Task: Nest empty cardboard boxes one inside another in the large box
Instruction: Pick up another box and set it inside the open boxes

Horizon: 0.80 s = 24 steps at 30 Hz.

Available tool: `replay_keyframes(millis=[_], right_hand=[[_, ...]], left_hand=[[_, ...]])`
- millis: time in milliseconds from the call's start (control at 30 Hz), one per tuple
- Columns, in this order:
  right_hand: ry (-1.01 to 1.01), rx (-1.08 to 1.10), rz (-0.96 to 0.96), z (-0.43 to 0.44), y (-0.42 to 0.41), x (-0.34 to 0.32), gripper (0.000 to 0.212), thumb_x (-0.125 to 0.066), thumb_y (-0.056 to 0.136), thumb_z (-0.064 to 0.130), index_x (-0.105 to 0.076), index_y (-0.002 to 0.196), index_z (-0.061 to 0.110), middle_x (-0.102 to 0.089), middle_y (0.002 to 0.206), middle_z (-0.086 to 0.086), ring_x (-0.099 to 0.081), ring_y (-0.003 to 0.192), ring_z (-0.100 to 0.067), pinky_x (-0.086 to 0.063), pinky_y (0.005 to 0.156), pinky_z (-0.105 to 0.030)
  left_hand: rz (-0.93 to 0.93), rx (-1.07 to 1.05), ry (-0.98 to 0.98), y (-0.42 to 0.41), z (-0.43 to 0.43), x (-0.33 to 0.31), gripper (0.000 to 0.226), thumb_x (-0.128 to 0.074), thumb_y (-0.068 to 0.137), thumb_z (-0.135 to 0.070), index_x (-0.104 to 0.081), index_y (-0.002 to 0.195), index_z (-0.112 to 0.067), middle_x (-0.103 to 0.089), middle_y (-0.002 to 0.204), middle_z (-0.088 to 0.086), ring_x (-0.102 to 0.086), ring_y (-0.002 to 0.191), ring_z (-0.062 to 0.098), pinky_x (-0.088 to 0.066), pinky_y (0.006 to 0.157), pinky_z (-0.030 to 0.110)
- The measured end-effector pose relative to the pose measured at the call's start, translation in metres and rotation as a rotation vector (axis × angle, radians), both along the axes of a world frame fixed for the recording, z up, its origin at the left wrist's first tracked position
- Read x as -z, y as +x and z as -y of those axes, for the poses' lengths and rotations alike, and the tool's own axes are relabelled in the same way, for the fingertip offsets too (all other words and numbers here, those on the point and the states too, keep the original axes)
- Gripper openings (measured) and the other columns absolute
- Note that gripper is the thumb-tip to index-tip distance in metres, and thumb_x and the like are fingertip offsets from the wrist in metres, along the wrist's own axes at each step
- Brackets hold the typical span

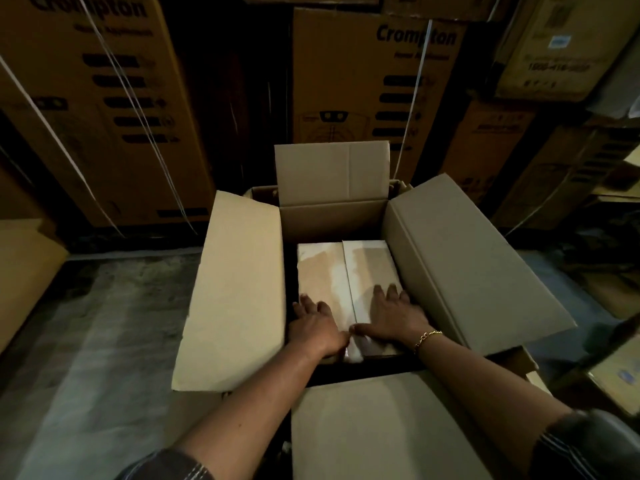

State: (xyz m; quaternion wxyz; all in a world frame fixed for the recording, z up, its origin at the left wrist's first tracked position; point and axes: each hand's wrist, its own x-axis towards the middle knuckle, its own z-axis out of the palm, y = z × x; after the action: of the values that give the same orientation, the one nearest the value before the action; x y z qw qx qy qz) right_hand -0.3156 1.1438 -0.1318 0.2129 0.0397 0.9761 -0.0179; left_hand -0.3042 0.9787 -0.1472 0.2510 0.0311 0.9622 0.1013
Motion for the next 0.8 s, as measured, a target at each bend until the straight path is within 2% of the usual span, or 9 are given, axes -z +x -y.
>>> replay_keyframes(millis=[67,167,300,400,500,567,600,700,800], right_hand=[[-0.03,-0.013,-0.015,0.001,0.002,-0.007,0.107,-0.062,0.075,0.071,-0.018,0.154,0.015,-0.029,0.157,-0.021,-0.036,0.139,-0.043,-0.042,0.103,-0.051],[-0.117,-0.058,-0.148,-0.008,0.003,-0.033,0.076,-0.059,0.084,0.056,-0.032,0.145,0.02,-0.058,0.131,-0.013,-0.06,0.112,-0.036,-0.047,0.082,-0.041],[-0.186,-0.002,-0.268,-0.051,0.008,-0.072,0.055,-0.057,0.09,0.034,-0.04,0.141,0.025,-0.063,0.1,-0.003,-0.061,0.087,-0.024,-0.053,0.072,-0.036],[-0.178,0.039,-0.224,-0.075,0.018,-0.079,0.043,-0.052,0.093,0.031,-0.045,0.134,0.021,-0.064,0.108,-0.007,-0.062,0.091,-0.025,-0.056,0.081,-0.042],[-0.16,0.01,-0.212,-0.08,0.026,-0.075,0.044,-0.053,0.091,0.024,-0.046,0.134,0.02,-0.063,0.105,-0.005,-0.064,0.095,-0.026,-0.058,0.082,-0.042],[-0.181,-0.016,-0.226,-0.08,0.028,-0.076,0.04,-0.053,0.092,0.024,-0.046,0.131,0.019,-0.064,0.106,-0.007,-0.065,0.097,-0.028,-0.056,0.081,-0.041],[-0.182,-0.025,-0.228,-0.08,0.028,-0.077,0.037,-0.052,0.093,0.025,-0.047,0.129,0.018,-0.065,0.11,-0.008,-0.065,0.101,-0.03,-0.055,0.081,-0.04],[-0.189,-0.034,-0.211,-0.077,0.027,-0.08,0.035,-0.05,0.093,0.026,-0.047,0.126,0.015,-0.064,0.118,-0.011,-0.064,0.108,-0.033,-0.053,0.086,-0.042],[-0.199,-0.054,-0.207,-0.072,0.026,-0.083,0.036,-0.053,0.091,0.024,-0.048,0.125,0.015,-0.064,0.118,-0.009,-0.064,0.107,-0.031,-0.055,0.088,-0.047]], left_hand=[[-0.002,0.007,-0.003,0.001,0.0,0.001,0.105,-0.045,0.087,-0.073,-0.005,0.159,-0.007,0.012,0.163,0.026,0.005,0.151,0.044,-0.023,0.118,0.051],[-0.02,-0.007,-0.021,0.003,-0.005,-0.001,0.111,-0.044,0.082,-0.081,-0.005,0.159,-0.01,0.007,0.165,0.024,0.002,0.152,0.042,-0.019,0.119,0.052],[-0.017,-0.061,-0.064,0.004,-0.018,-0.009,0.13,-0.045,0.068,-0.093,0.005,0.159,-0.015,0.002,0.165,0.025,0.0,0.151,0.046,-0.022,0.117,0.054],[-0.036,-0.089,-0.116,0.004,-0.033,-0.015,0.132,-0.049,0.069,-0.09,0.013,0.158,-0.016,0.003,0.163,0.029,-0.003,0.148,0.053,-0.03,0.114,0.055],[-0.038,-0.119,-0.124,0.005,-0.04,-0.023,0.123,-0.056,0.075,-0.079,0.01,0.159,-0.017,-0.007,0.162,0.03,-0.017,0.146,0.052,-0.036,0.111,0.052],[-0.093,-0.115,-0.089,0.007,-0.041,-0.033,0.116,-0.056,0.078,-0.074,0.001,0.159,-0.014,-0.036,0.155,0.024,-0.04,0.138,0.042,-0.043,0.103,0.045],[-0.145,-0.112,-0.06,0.009,-0.039,-0.04,0.108,-0.054,0.082,-0.069,-0.005,0.159,-0.011,-0.047,0.148,0.019,-0.05,0.13,0.038,-0.047,0.097,0.042],[-0.323,-0.194,0.042,0.014,-0.024,-0.062,0.067,-0.046,0.094,-0.045,-0.034,0.148,-0.008,-0.062,0.129,0.016,-0.062,0.111,0.035,-0.051,0.083,0.039],[-0.386,-0.313,0.05,0.025,-0.002,-0.077,0.04,-0.05,0.092,-0.025,-0.049,0.13,-0.013,-0.065,0.116,0.012,-0.064,0.104,0.033,-0.054,0.084,0.041]])
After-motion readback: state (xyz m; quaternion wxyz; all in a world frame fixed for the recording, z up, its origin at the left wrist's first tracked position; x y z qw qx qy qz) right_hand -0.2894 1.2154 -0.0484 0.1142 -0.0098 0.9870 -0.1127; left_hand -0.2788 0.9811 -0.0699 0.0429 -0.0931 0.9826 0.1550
